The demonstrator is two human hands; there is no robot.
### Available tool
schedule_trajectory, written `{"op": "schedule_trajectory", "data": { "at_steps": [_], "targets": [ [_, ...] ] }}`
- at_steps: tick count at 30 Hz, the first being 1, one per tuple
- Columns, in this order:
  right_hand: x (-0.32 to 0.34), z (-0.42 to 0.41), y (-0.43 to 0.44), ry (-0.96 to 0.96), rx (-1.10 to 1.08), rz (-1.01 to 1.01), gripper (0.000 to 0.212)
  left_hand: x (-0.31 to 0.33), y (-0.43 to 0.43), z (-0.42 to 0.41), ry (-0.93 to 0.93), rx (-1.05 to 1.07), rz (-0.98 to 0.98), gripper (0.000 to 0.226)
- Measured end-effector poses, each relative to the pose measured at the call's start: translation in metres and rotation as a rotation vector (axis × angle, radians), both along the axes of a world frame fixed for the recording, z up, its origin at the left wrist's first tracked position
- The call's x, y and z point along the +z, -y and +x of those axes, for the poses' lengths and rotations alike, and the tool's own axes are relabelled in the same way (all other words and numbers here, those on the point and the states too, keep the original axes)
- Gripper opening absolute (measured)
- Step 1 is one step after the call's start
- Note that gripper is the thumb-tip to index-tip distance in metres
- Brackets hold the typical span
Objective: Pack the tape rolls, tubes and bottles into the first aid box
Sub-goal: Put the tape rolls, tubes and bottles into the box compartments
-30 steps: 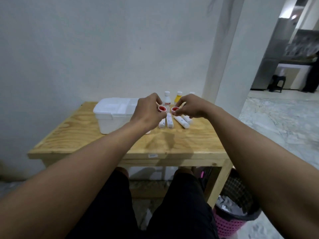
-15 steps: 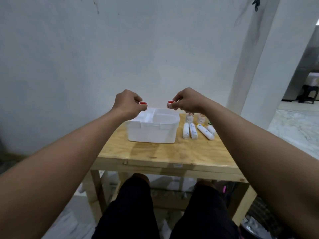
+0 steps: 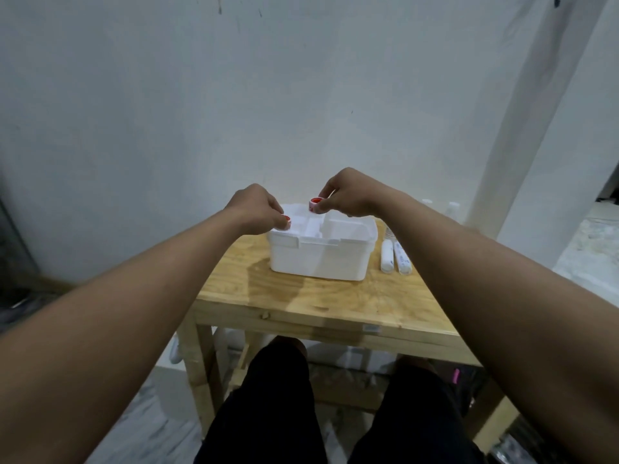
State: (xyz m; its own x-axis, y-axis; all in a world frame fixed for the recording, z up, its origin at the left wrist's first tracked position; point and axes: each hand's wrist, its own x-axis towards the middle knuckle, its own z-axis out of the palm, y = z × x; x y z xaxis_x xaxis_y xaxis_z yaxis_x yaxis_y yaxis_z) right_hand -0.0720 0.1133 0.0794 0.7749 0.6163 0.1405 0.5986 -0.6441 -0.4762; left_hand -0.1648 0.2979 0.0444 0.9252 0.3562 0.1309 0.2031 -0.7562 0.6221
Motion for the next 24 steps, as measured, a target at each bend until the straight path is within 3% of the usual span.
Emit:
{"op": "schedule_trajectory", "data": {
  "at_steps": [7, 14, 24],
  "targets": [
    [-0.012, 0.001, -0.022, -0.028, 0.041, -0.044, 0.030, 0.003, -0.004, 0.009, -0.095, 0.067, -0.038, 0.028],
    [-0.018, 0.006, -0.037, -0.009, 0.055, -0.088, 0.032, 0.001, -0.007, 0.012, -0.191, 0.123, -0.090, 0.050],
    [-0.026, 0.006, -0.046, 0.015, 0.071, -0.159, 0.032, -0.002, -0.010, 0.017, -0.163, 0.134, -0.084, 0.042]
  ]
}}
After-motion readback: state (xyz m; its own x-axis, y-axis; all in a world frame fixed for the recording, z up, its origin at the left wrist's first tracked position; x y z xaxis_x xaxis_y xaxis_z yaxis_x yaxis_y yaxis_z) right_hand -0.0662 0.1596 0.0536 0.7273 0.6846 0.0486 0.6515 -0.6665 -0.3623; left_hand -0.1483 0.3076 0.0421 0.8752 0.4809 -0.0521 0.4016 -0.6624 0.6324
